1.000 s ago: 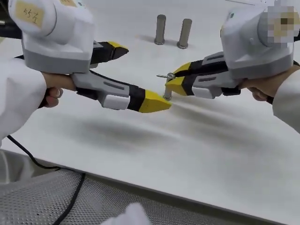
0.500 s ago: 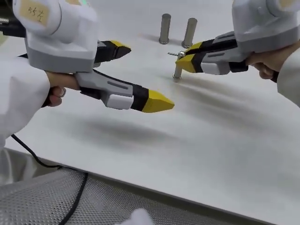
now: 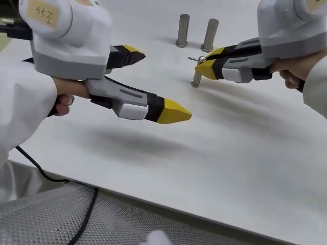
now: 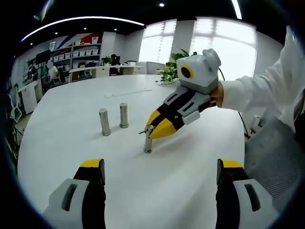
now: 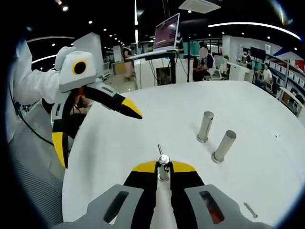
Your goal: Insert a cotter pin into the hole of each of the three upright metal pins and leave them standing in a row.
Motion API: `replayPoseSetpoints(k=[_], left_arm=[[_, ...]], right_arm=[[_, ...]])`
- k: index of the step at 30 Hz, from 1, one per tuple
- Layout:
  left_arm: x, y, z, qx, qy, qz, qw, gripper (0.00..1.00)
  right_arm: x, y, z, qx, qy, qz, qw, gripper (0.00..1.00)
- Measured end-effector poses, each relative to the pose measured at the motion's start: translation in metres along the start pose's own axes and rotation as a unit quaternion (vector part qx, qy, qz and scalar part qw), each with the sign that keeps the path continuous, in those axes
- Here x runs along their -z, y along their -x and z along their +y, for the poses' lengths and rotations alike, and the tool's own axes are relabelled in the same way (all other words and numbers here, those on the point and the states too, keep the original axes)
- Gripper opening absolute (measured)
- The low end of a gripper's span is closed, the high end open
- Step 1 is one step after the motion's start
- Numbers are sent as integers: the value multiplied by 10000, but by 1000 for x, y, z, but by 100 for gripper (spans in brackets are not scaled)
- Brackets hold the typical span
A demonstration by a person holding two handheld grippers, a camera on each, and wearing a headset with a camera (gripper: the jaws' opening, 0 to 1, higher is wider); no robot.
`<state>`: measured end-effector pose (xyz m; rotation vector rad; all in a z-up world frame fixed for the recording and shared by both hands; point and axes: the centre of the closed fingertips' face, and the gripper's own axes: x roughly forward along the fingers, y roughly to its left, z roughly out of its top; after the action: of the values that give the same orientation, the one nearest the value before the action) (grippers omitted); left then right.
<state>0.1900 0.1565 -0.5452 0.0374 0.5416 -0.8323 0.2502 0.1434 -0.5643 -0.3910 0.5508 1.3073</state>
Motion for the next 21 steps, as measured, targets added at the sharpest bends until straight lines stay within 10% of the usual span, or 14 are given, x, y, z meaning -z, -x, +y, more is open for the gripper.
replayPoseSetpoints(k=[13,21], left_arm=[[-2,3,4,3,-17,-32,10000,97],[-11,9,2,-72,-3,-137,9999,97]], right_arm=[[-3,1,-2,100,372,-2,9993,7],[-9,22,-1,198,206,-220,9994,36]])
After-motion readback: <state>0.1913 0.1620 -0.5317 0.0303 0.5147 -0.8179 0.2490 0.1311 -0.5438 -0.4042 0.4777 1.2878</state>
